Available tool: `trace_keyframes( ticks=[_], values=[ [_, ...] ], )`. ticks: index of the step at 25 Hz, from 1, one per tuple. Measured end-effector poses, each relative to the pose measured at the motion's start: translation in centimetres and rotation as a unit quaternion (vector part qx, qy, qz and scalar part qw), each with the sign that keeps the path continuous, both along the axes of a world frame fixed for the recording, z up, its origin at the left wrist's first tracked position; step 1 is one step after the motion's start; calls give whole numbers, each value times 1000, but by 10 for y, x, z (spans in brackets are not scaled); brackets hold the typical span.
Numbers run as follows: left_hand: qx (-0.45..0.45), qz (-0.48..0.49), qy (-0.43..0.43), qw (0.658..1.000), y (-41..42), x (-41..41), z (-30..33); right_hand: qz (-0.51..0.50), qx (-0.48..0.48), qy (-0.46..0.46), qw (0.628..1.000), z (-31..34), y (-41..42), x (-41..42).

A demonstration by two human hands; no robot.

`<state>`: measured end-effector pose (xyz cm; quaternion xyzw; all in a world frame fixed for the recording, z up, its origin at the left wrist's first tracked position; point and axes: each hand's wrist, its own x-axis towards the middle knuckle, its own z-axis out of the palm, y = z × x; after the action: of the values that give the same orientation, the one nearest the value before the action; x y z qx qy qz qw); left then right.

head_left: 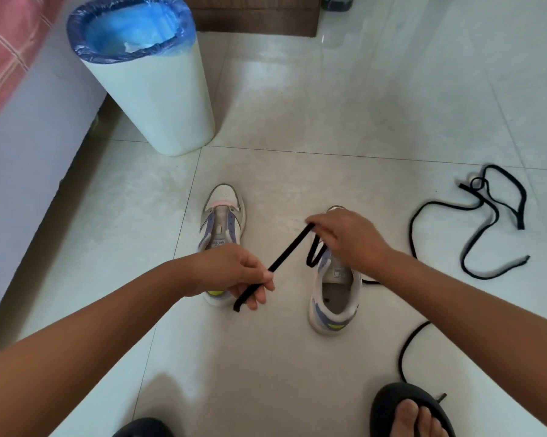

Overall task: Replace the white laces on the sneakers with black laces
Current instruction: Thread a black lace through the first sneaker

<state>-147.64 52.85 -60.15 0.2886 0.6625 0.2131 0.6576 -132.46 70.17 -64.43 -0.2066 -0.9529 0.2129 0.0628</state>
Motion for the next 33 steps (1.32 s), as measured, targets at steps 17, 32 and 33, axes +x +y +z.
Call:
trace_keyframes(
  ticks=[17,32,33],
  values=[
    [70,242,-27,967,27,49,-45,-134,-214,-65,965,20,33,-17],
    [56,341,94,934,92,71,-88,-228,-160,-157,948,-42,0,29],
    [57,316,107,941,92,68,-88,-229,-163,-152,948,-41,0,29]
  ],
)
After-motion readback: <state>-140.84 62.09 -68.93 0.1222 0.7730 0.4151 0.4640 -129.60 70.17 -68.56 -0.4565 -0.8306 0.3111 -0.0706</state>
